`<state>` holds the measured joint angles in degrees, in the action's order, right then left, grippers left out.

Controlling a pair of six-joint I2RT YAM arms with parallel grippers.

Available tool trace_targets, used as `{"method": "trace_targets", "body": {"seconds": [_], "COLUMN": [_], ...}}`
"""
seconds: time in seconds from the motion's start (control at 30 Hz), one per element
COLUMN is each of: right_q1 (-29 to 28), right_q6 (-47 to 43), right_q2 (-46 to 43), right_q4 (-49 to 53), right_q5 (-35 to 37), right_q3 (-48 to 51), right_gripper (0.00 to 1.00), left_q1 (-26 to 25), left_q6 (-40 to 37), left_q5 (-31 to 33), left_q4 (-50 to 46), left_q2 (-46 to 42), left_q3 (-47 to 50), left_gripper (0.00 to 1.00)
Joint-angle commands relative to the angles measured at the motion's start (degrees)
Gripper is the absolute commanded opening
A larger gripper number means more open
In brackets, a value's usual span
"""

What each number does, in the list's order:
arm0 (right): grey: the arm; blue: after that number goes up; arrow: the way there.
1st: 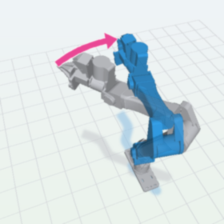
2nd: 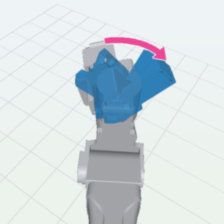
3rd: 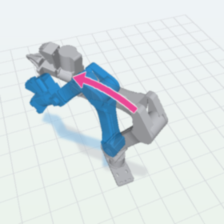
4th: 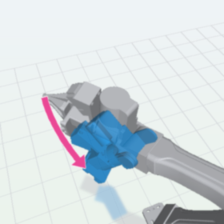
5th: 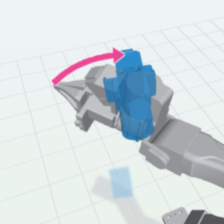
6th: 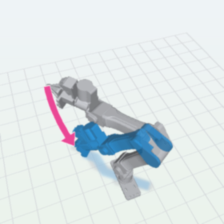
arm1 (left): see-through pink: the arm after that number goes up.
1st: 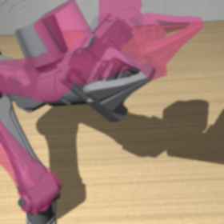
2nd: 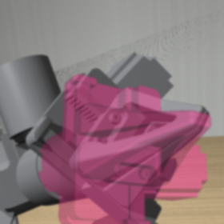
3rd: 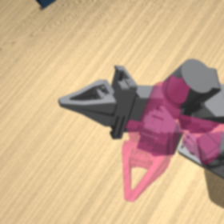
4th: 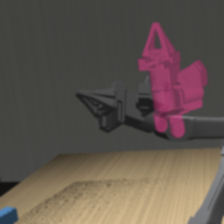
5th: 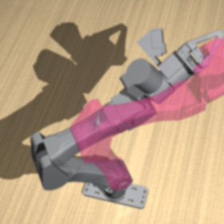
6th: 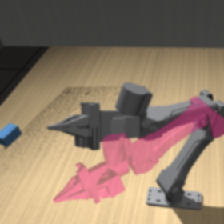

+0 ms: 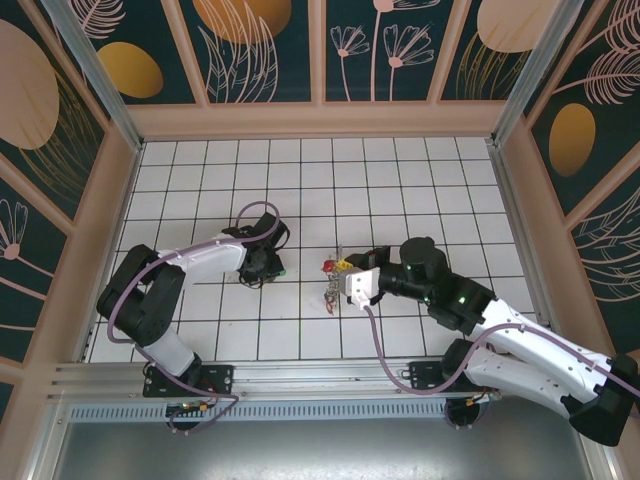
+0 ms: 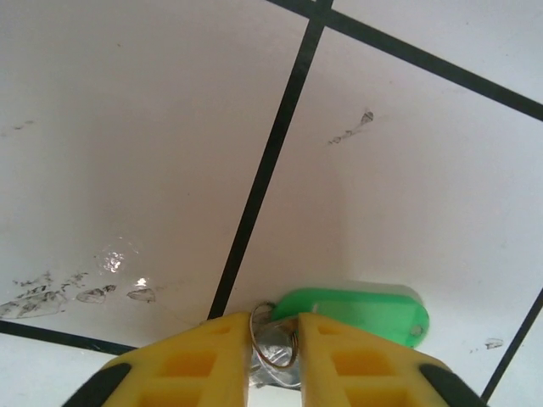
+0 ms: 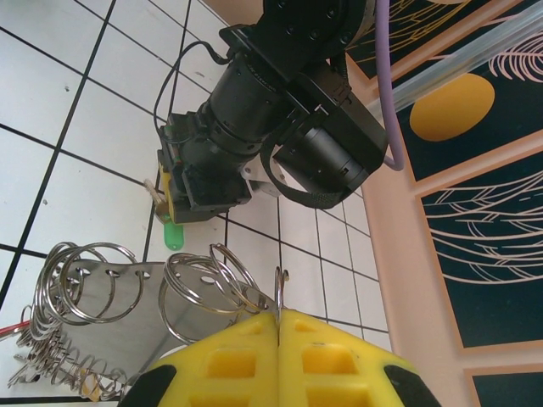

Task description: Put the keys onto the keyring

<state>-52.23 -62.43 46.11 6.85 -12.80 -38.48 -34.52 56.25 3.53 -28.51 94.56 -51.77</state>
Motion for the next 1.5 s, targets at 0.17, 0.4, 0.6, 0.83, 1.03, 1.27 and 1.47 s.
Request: {"method": "trace_targets", "body": {"seconds": [0.17, 0.4, 0.6, 0.83, 1.03, 1.27, 1.47], "right_q1": [-0.4, -0.3, -0.4, -0.4, -0.5, -0.6, -0.6], "right_q6": [1.6, 1.9, 2.1, 2.3, 3.3, 9.0, 12.3], "right_q2": [-1.3, -1.3, -1.5, -1.8, -2.1, -0.6, -0.2], "right_q4": [-2.8, -3.0, -2.9, -2.8, -3.1, -3.8, -6.2], "right_q5": [0.7, 0.5, 0.3, 0.3, -0.1, -4.4, -6.9], "right_q3": [0.2, 0.3, 0.5, 0.5, 0.7, 0.6, 1.5], "right_gripper": [0.00, 0.00, 0.00, 0.00, 0.00, 0.00, 0.00], "left_q1": [-0.3, -0.3, -0.3, -0.4, -0.4, -0.4, -0.4], "left_q6": [-0.6, -1.8, -3.1, -5.2, -13.2, -32.6, -53.3], "left_q5": [2.5, 3.4, 5.5, 6.5, 3.8, -6.6, -19.3], "left_q4": [-2.6, -3.0, -4.2, -4.2, -1.0, 15.7, 30.1], "left_q2": [-0.5, -0.8, -1.2, -1.0, -3.0, -19.8, -36.4], "left_q3": [-1.0, -1.2, -2.4, -3.1, -2.0, 4.2, 12.0], "left_gripper": [0.17, 0.14, 0.07, 0.00, 0.00, 0.00, 0.00]}}
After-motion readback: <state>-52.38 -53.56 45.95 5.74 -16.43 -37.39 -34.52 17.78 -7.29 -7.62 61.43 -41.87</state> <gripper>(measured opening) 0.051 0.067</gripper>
